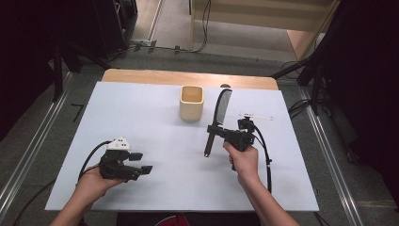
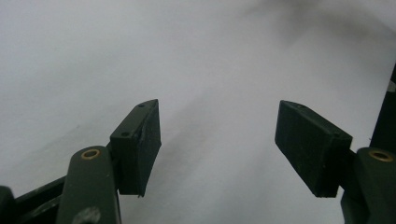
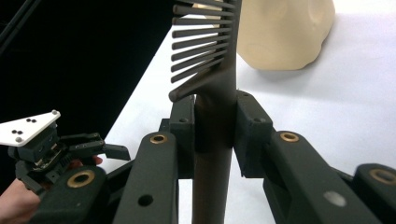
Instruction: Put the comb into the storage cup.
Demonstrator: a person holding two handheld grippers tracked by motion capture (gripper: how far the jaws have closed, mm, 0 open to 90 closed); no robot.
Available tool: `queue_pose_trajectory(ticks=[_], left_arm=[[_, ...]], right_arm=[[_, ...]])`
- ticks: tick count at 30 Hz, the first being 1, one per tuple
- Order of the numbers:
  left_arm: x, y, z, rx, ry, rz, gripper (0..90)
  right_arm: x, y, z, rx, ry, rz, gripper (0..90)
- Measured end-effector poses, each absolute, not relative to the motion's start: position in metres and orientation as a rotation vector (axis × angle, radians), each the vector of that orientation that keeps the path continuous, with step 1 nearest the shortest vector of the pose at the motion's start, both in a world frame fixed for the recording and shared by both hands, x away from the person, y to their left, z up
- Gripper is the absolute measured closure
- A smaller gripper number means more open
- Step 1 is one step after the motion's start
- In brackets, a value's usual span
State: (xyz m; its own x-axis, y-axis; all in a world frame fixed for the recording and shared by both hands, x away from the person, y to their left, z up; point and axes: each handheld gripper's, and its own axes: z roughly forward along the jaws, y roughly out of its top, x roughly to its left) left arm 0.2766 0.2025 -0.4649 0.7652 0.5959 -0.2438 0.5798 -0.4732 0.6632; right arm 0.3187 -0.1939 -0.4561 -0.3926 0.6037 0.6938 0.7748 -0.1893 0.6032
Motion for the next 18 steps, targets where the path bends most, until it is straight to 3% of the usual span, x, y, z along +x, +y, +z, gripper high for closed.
queue_pose_trajectory(ticks=[18], left_arm=[[0.278,0.206,-0.465,2.143,0.899,0.002,32.6]], right_arm=[[0.338,-0.187,-0.439,-1.578,-1.910,-1.645,69.9]])
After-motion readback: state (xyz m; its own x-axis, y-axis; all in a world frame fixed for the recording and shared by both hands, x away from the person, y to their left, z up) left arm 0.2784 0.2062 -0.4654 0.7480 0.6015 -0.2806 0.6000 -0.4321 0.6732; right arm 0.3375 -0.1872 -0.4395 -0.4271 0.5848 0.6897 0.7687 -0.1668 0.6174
